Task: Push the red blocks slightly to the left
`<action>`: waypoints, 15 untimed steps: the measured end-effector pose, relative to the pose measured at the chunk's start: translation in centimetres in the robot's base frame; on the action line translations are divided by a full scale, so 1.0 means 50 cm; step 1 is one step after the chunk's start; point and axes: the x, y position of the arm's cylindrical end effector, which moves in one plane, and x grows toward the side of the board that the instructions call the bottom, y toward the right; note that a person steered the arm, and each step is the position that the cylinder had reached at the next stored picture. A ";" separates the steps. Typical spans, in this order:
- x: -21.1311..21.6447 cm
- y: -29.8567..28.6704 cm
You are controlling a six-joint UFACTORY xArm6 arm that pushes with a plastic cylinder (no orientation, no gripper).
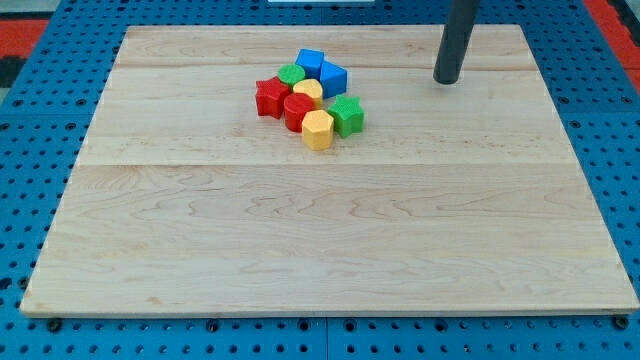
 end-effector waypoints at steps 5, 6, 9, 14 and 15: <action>0.037 -0.072; 0.087 -0.113; 0.127 -0.152; 0.205 -0.364; 0.192 -0.350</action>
